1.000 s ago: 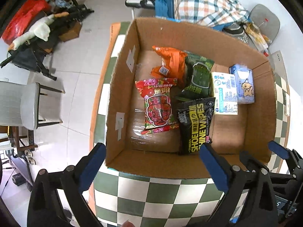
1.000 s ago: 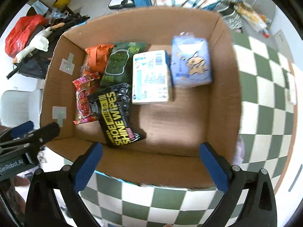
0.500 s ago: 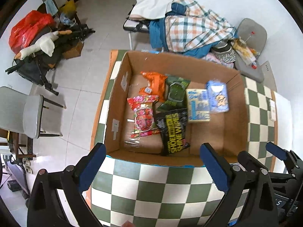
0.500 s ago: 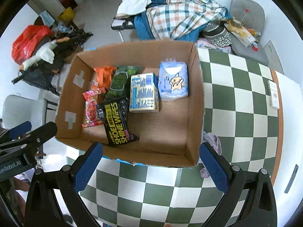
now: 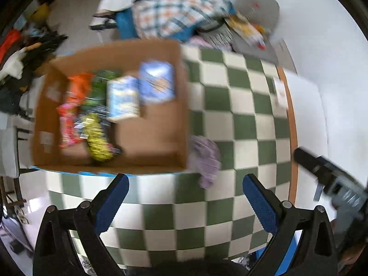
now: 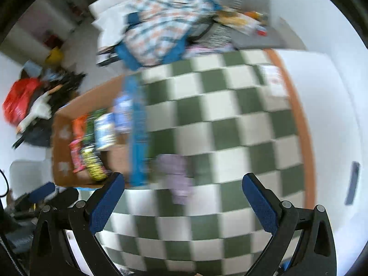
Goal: Organize soft objects
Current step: 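Grasp the lavender cloth with the left tool while the right tool grasps the white printed box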
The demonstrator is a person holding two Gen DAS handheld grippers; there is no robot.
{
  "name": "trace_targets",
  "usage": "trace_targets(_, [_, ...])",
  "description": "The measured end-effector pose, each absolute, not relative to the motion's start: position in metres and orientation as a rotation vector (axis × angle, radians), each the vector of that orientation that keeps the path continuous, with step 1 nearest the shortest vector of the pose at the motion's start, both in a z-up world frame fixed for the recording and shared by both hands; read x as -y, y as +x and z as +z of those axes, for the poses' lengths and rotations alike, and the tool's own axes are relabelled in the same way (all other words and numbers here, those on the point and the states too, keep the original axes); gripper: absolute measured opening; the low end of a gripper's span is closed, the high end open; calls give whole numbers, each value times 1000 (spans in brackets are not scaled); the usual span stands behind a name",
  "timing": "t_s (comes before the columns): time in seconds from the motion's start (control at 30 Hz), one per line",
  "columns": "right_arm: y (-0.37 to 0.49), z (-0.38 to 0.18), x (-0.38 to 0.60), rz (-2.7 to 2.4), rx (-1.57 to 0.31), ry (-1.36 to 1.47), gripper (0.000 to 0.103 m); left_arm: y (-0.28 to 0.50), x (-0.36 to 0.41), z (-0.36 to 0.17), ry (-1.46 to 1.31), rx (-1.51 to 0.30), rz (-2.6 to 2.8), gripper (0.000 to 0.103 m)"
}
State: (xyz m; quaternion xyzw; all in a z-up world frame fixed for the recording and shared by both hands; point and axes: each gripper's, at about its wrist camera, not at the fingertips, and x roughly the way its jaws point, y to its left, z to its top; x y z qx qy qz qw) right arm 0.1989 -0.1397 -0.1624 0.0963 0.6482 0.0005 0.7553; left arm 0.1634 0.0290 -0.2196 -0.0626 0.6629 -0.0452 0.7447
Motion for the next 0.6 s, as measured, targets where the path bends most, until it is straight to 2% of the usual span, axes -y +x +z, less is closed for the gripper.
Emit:
trace_targets(0.13, [194, -182, 223, -124, -1436, 236, 103, 161, 26, -272, -114, -1549, -100, 101])
trace_targets(0.3, [196, -206, 288, -179, -1462, 239, 103, 162, 53, -337, -147, -1637, -10, 101])
trace_targets(0.6, [237, -249, 323, -150, -1518, 195, 103, 179, 58, -410, -191, -1710, 203, 101])
